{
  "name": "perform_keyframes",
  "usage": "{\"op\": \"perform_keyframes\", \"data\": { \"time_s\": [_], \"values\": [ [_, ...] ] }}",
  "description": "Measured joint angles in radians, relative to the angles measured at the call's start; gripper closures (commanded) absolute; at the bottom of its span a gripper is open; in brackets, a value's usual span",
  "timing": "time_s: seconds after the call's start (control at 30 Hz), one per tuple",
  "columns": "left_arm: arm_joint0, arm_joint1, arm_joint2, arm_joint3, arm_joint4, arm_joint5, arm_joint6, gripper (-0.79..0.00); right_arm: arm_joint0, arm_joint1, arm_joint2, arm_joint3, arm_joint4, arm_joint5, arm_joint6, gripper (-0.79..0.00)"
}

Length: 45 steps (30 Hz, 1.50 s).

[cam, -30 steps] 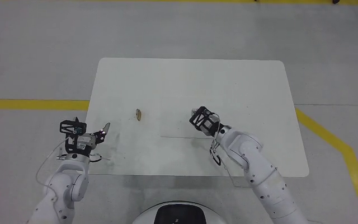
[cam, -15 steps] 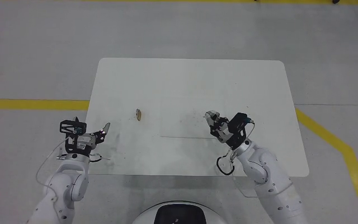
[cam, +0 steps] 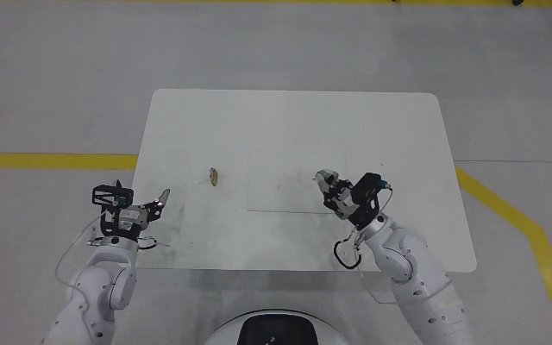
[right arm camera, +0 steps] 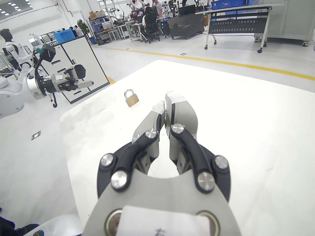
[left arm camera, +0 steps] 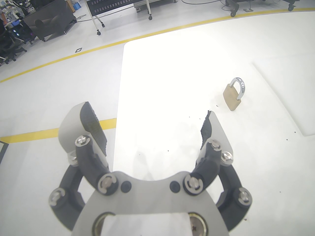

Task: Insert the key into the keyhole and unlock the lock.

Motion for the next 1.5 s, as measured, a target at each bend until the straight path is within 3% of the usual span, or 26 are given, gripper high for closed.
{"op": "perform_keyframes", "data": {
  "time_s": [0.33,0.77,0.87,0.93,1.07,1.13,1.23,1.5],
  "values": [
    [0.000,0.000,0.000,0.000,0.000,0.000,0.000,-0.785,0.158,-0.008,-0.011,0.125,0.341,-0.162,0.035,0.000],
    [-0.007,0.001,0.007,-0.004,-0.002,-0.032,-0.006,-0.785,0.156,-0.008,-0.011,0.123,0.310,-0.158,0.034,0.000],
    [-0.054,0.009,-0.057,0.018,-0.164,-0.219,-0.121,-0.785,0.156,-0.008,-0.011,0.123,0.310,-0.158,0.034,0.000],
    [-0.097,0.016,-0.098,0.043,-0.385,-0.366,-0.231,-0.785,0.156,-0.008,-0.011,0.123,0.310,-0.158,0.034,0.000],
    [-0.178,0.032,-0.127,0.117,-0.795,-0.554,-0.504,-0.785,0.156,-0.008,-0.011,0.123,0.310,-0.158,0.034,0.000],
    [-0.225,0.043,-0.128,0.152,-0.954,-0.587,-0.657,-0.785,0.156,-0.008,-0.011,0.123,0.310,-0.158,0.034,0.000],
    [-0.263,0.051,-0.128,0.175,-1.072,-0.585,-0.800,-0.785,0.156,-0.008,-0.011,0.123,0.310,-0.158,0.034,0.000],
    [-0.255,0.051,-0.120,0.174,-1.082,-0.587,-0.798,-0.785,0.156,-0.008,-0.011,0.123,0.310,-0.158,0.034,0.000]
  ]
}}
